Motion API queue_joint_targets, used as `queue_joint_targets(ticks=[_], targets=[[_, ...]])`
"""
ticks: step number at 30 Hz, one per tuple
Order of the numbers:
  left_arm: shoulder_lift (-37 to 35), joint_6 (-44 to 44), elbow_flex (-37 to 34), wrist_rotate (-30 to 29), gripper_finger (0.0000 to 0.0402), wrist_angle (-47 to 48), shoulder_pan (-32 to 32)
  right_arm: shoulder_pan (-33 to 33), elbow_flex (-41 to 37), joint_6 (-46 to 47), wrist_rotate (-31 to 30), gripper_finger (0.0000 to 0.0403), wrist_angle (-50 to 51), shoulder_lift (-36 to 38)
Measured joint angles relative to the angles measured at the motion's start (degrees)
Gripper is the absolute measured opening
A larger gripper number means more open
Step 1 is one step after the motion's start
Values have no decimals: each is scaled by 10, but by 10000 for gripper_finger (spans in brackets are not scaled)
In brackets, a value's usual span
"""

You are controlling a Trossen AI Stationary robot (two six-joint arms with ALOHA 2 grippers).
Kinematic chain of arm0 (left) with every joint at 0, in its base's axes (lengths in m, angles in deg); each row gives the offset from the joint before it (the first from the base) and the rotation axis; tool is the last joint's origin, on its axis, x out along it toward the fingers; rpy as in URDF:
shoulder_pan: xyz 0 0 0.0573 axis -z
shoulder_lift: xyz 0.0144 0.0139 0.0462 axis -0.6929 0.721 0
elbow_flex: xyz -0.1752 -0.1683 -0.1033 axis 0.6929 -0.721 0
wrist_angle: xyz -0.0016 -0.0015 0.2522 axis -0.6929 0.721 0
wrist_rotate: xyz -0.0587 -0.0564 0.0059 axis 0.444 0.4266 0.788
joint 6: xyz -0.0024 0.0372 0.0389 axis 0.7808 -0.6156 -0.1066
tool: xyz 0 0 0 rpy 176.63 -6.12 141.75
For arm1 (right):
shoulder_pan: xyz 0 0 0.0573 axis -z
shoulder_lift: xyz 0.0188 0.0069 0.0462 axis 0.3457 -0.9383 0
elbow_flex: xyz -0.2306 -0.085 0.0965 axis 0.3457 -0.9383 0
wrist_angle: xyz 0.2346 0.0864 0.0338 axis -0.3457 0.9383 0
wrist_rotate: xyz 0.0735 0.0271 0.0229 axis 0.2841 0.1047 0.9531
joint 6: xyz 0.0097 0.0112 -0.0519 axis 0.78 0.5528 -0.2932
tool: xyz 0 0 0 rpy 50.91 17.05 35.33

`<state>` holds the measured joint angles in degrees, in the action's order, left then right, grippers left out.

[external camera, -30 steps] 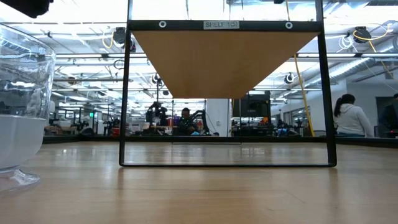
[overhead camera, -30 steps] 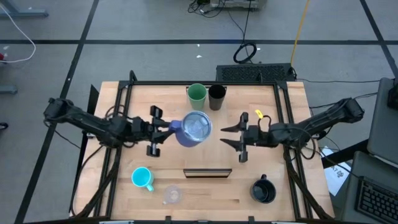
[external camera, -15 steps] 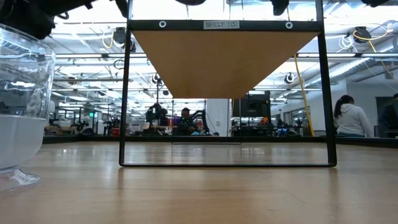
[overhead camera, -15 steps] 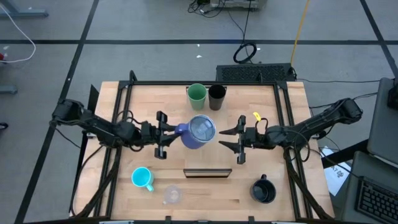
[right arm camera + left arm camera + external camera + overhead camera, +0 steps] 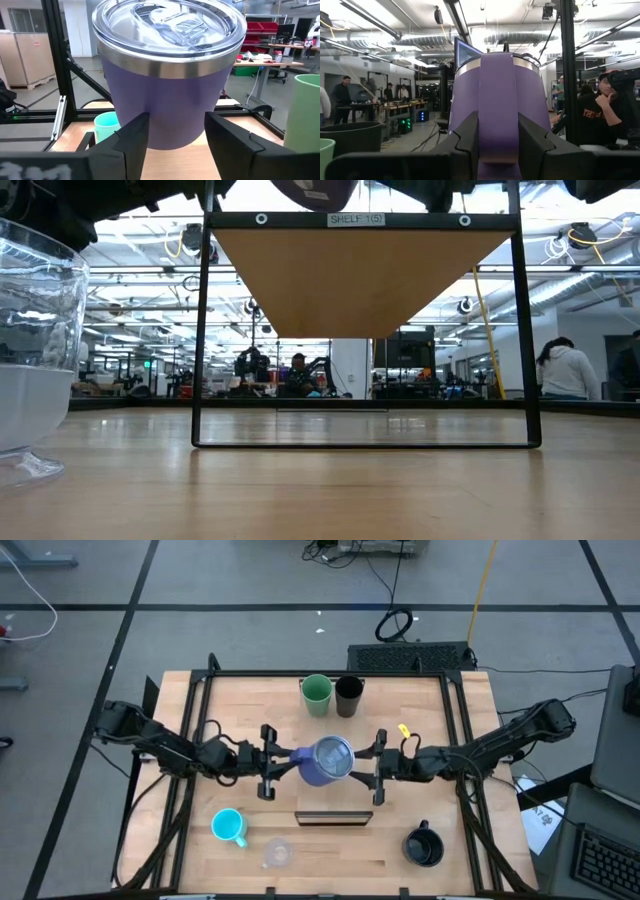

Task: Stack small to large cups/mugs on shelf
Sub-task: Put the purple mug on the shelf

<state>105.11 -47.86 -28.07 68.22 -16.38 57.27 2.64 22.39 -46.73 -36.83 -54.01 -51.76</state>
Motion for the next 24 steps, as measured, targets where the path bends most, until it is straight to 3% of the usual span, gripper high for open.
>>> queue_joint_targets(ticks=[6,24], targets=[[0,0,1,13,92,20,0,0,0,0,2,209,-2,0],[-5,-8,1,1,93,103,1,-1,-1,26,0,206,90,6]])
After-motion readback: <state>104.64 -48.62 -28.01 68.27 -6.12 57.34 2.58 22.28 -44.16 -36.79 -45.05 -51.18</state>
